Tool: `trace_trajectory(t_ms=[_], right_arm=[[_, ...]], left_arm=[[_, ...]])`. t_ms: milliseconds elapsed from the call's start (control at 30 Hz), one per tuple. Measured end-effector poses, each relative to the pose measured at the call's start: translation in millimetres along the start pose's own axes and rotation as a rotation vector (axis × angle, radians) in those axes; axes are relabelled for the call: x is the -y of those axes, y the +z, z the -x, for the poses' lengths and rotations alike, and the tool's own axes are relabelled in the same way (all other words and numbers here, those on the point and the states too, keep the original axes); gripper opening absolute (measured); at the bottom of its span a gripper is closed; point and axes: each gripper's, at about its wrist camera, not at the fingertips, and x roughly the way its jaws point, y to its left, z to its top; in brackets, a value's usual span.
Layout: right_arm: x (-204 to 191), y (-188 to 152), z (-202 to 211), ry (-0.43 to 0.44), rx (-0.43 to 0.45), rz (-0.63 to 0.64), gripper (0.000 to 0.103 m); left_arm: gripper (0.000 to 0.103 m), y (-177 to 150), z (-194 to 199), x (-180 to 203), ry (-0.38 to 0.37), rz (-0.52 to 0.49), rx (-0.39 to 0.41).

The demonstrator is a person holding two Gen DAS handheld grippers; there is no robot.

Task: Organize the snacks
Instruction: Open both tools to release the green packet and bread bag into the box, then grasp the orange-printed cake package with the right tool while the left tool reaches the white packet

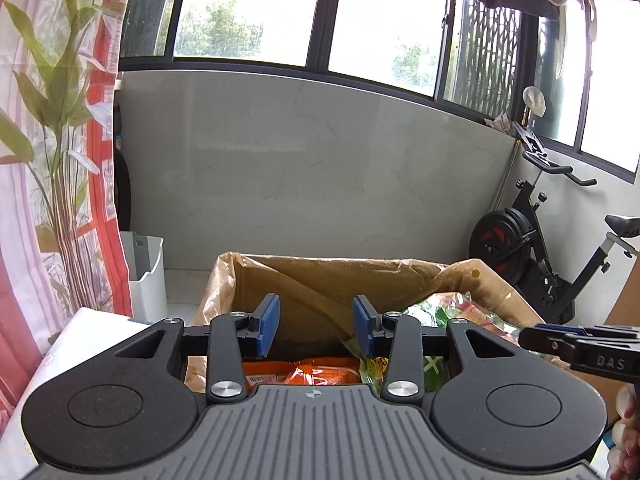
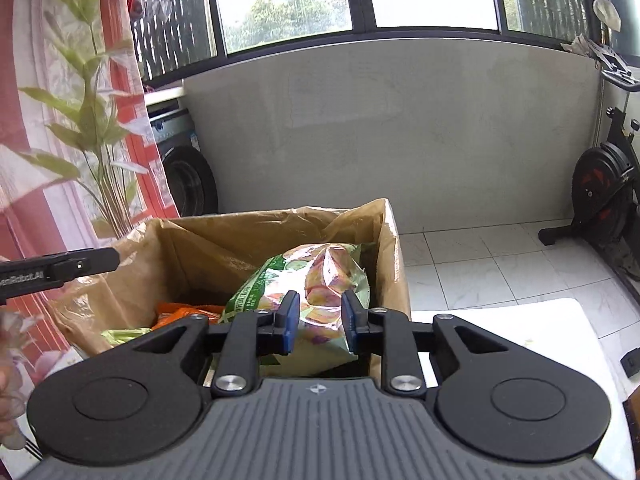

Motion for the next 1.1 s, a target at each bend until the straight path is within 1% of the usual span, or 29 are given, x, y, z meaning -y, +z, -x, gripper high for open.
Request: trace_trajectory(t_ms=[67,133,200,267,367,467,500,633,800,900,933,967,1000,1033,1100], right_arm=[[1,-5,14,0.030,0.033,-0.030,0.025],[2,-12,26,0.048,0.061,-0.041,0.026],[4,-21,40,0.065,0.093,-0.041,0.031],[4,-35,52,0.074,0.119,-0.033,0.032],[1,-56,65,0.084,0.137,-0.023,0.032],[4,-84,72,0.074,0.127,-0.008,0.032],[6,-92,72,0.062,0.117,-0.005,0.032],[18,-127,68,-0.007,0.026,-0.016,0.032],[25,-163,69,-0.062,-0.075,-0.003,0.032],[25,-180,68,-0.080,-0.134,0.009,0.033],[25,-187,67,-0.092,-0.158,0.015,0.034],[26,-193,66,-0.103,-0.182,0.014,0.039],[27,-198,65,-0.103,-0.207,0.002,0.041],[27,-202,63,-0.095,-0.230,-0.016,0.041],[34,-216,63,-0.103,-0.263,-0.038,0.047]], left_arm=[[0.048,-1,6,-2,-0.013,0.006,0.017],[0.049,-6,14,-4,-0.029,0.004,0.025],[0.049,-15,23,-6,-0.043,-0.012,0.029],[0.049,-26,33,-11,-0.051,-0.025,0.027],[0.049,-41,47,-20,-0.053,-0.007,0.023],[0.049,-58,60,-27,-0.068,0.026,0.019],[0.049,-65,64,-29,-0.067,0.035,0.012],[0.049,-93,70,-29,-0.066,0.078,-0.023],[0.048,-125,56,-22,-0.054,0.099,-0.116],[0.048,-142,49,-19,-0.057,0.098,-0.152],[0.048,-147,47,-19,-0.056,0.101,-0.167],[0.048,-151,45,-20,-0.058,0.106,-0.181],[0.048,-155,43,-22,-0.063,0.114,-0.199],[0.048,-159,42,-24,-0.066,0.122,-0.209],[0.048,-168,44,-27,-0.057,0.137,-0.228]])
